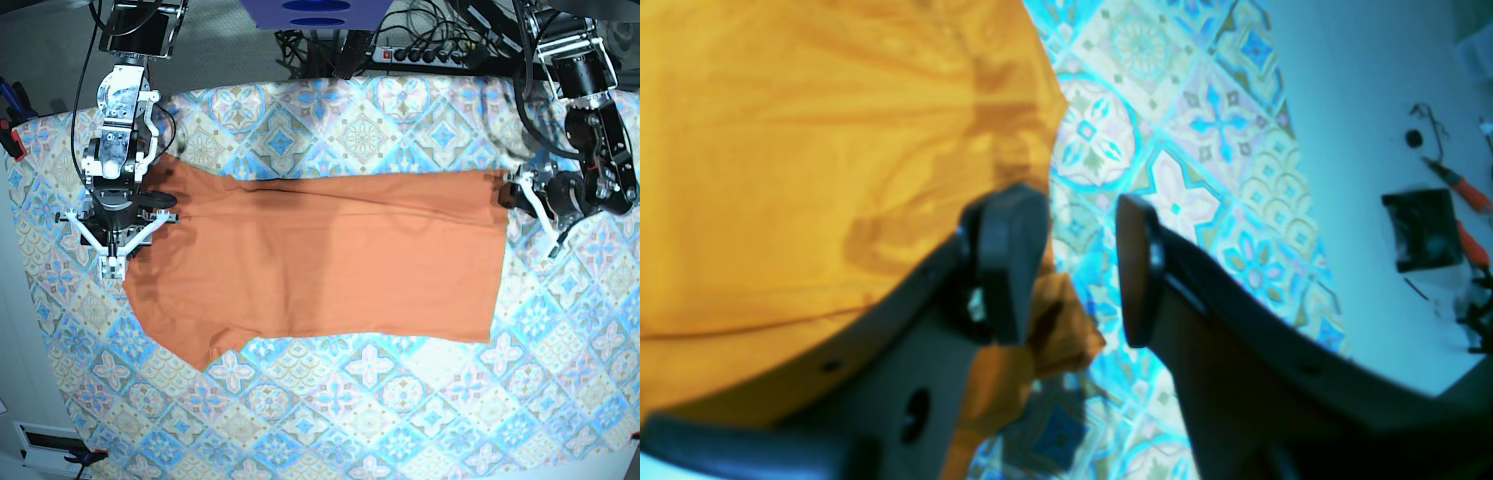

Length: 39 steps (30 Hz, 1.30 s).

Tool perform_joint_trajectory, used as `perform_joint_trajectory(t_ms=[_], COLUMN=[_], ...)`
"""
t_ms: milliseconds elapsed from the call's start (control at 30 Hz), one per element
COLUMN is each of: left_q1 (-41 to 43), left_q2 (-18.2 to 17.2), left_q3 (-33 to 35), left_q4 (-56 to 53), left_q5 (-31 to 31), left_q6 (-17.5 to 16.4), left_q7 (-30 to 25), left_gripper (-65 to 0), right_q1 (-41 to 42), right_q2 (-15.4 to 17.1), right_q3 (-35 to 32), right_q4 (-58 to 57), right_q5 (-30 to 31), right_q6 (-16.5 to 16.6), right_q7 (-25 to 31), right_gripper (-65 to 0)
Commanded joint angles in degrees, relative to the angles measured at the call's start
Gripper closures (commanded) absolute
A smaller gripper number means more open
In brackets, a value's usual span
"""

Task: Fold the T-shirt properly
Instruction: 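Pull the right gripper outward along the shirt edge, stretching it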

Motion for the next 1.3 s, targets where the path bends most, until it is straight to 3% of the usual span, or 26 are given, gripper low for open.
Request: perform_joint_trajectory(t_ms=[0,233,433,500,700,867,967,1100,1200,1267], left_q1=[0.58,8.06,7.53,6.47,5.95,5.95,5.95,5.95,5.95,5.95], left_q2=[-1.01,-0.92,-1.01,-1.01,-0.92,-0.92,-0.92,-0.92,-0.92,-0.92], left_q3=[-0.68,-0.59,-0.51,-0.51,-0.42,-0.42,-0.42,-0.42,-0.42,-0.42], left_q4=[2.00,10.53,8.42,8.33,6.84,6.48,6.48,6.48,6.48,6.48], left_q5=[-0.61,-0.25,0.63,2.30,3.53,3.61,3.61,3.61,3.61,3.61], left_q6=[-0.10,-0.10,-0.10,-0.10,-0.10,-0.10,-0.10,-0.10,-0.10,-0.10], left_q7=[-0.73,-2.93,-2.93,-2.93,-2.93,-3.02,-3.02,-3.02,-3.02,-3.02], left_gripper=[-32.7,-33.0,-33.2,-33.3,-33.3,-33.3,-33.3,-33.3,-33.3,-33.3], right_q1=[0.43,0.43,4.04,5.97,6.59,6.68,7.47,7.56,8.08,9.84], right_q2=[0.48,0.30,0.30,0.30,0.39,0.39,0.39,0.39,0.39,0.39], right_q3=[0.23,6.91,13.51,15.18,15.70,17.29,17.99,18.08,19.31,24.50], right_q4=[1.05,0.88,-0.88,-2.64,-4.13,-6.77,-6.68,-6.59,-6.59,-7.30], right_q5=[-0.42,0.19,6.08,6.96,8.28,11.53,11.62,11.71,12.59,15.67], right_q6=[-0.21,0.06,10.96,13.07,13.95,20.63,21.33,21.68,26.26,29.51], right_q7=[0.95,-7.58,-15.84,-18.13,-18.74,-20.33,-21.12,-21.29,-21.91,-24.72], right_gripper=[-21.4,-21.4,-21.4,-21.4,-22.1,-31.6,-37.0,-38.2,-38.2,-38.2])
